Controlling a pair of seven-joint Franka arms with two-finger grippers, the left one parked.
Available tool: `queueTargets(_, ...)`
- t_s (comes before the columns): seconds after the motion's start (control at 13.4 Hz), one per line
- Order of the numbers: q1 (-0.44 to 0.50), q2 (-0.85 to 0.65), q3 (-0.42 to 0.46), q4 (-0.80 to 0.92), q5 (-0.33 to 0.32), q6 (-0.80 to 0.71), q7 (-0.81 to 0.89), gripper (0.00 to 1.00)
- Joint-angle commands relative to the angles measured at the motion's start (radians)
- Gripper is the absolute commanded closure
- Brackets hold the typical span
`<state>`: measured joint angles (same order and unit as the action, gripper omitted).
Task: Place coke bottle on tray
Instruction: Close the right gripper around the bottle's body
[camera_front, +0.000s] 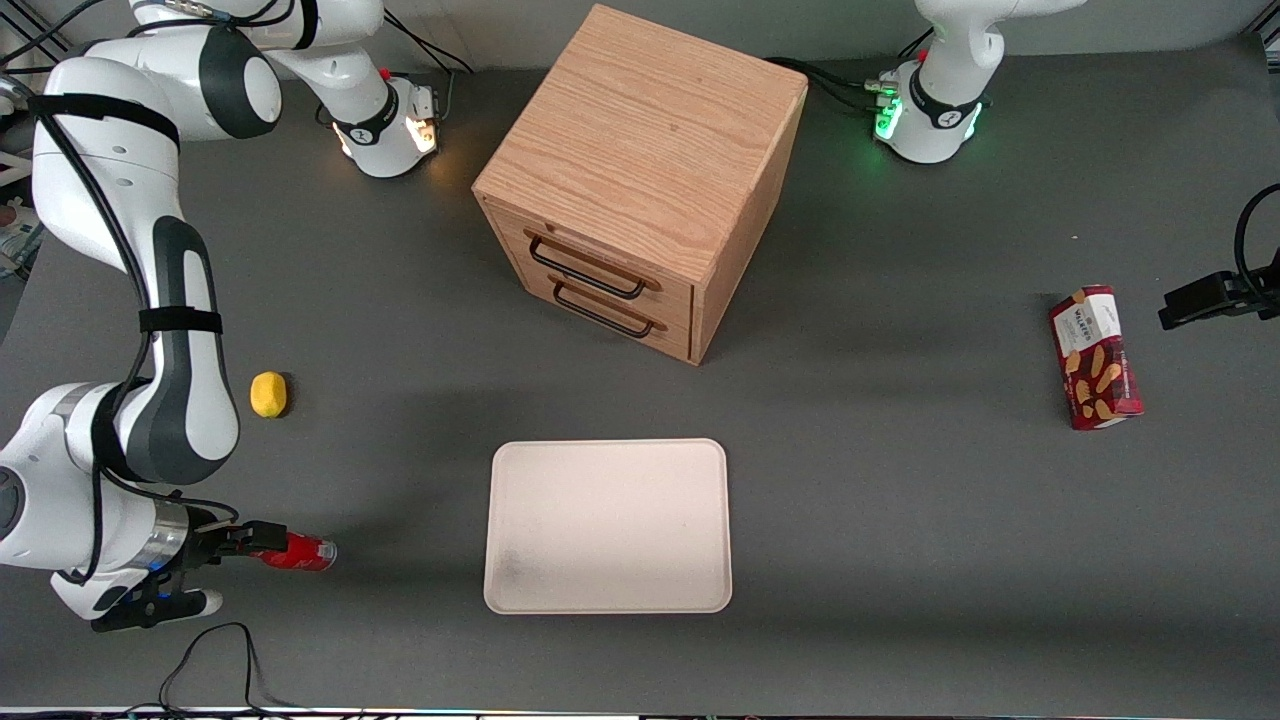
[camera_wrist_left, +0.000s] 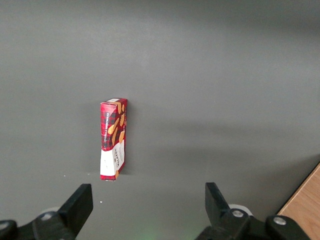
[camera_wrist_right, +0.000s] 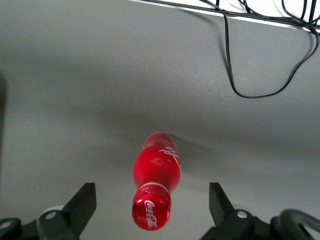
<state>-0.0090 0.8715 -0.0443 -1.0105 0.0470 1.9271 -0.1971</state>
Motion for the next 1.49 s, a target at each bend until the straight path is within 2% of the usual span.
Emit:
queueTargets(0.0,0.006,0.000,-0.003,-0.013,0.017,0.027,-0.025,0.00)
queueTargets(0.15,0.006,0.000,-0.005,-0.013,0.016,0.027,-0.025,0.00)
queueTargets(0.22,0.007,0.000,-0.005,-0.013,0.014,0.027,-0.024,0.03)
queueTargets(0.37,0.011,0.000,-0.005,-0.013,0.013,0.026,-0.022,0.46)
queueTargets(0.45,0.011,0.000,-0.005,-0.011,0.013,0.026,-0.022,0.63)
queueTargets(0.52,0.011,-0.002,-0.005,-0.013,0.013,0.026,-0.022,0.71)
queueTargets(0.6,0.011,-0.002,-0.005,-0.013,0.013,0.026,-0.022,0.72)
queueTargets(0.67,0.011,-0.003,-0.005,-0.013,0.013,0.024,-0.024,0.77)
queueTargets(0.9,0.008,-0.003,-0.005,-0.011,0.013,0.023,-0.062,1.00)
queueTargets(1.12,0.007,-0.016,-0.005,-0.010,0.014,0.003,-0.067,1.00)
queueTargets(1.42,0.004,-0.089,-0.006,0.010,0.011,-0.120,-0.067,1.00)
